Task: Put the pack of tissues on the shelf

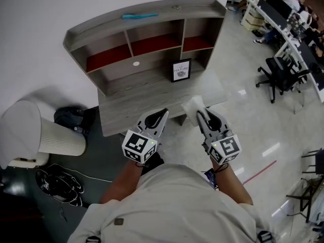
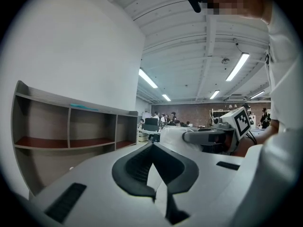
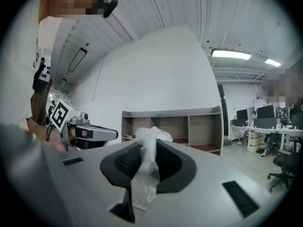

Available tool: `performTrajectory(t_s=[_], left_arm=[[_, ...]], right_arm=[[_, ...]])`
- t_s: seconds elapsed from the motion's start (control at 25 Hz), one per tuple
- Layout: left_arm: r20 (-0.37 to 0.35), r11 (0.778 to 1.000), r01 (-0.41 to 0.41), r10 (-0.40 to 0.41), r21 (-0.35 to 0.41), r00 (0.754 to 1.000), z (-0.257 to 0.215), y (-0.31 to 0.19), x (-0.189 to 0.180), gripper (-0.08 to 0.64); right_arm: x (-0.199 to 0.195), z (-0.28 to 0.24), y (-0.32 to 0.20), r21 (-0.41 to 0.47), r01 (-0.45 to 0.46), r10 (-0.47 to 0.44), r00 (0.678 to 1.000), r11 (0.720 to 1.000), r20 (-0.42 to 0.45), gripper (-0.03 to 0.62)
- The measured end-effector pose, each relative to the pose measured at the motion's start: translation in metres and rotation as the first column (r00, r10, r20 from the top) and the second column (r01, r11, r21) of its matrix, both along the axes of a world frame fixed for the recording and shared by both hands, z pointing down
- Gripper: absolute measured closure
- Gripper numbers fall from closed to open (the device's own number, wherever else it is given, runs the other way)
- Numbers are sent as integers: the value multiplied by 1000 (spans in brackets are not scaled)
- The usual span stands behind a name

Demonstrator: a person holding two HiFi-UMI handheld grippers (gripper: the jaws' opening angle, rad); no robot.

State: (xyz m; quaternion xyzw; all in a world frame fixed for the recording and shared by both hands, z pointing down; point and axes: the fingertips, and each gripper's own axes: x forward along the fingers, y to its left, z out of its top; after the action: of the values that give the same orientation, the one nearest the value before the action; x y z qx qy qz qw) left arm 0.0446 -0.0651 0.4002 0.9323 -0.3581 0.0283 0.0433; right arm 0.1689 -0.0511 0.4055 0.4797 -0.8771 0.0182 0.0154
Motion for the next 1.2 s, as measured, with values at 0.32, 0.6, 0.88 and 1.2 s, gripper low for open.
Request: performTrajectory(t_s=[0.32,0.6,0.88,1.2], left_arm=[[-3,999,-36,36,11,999,-18,-67,-59,545],[14,999,-41,41,-4,999,-15,-102,-103,545],[17,1000,-5,5,-24,1000,-5,-126,-126,545],[19,995,89,-89,-44,996,2,-157,-150,544]], right_arm=[[-54,-15,-65,8,-38,38,999,999,-4,506],[-100,-11,-98,-8,-28,28,1000,1000,-4,505],[-123,-2,-131,-26,12,-12,1000,1000,-2,505],[-140,4,-177,-35,82,-82,997,996,8,505]])
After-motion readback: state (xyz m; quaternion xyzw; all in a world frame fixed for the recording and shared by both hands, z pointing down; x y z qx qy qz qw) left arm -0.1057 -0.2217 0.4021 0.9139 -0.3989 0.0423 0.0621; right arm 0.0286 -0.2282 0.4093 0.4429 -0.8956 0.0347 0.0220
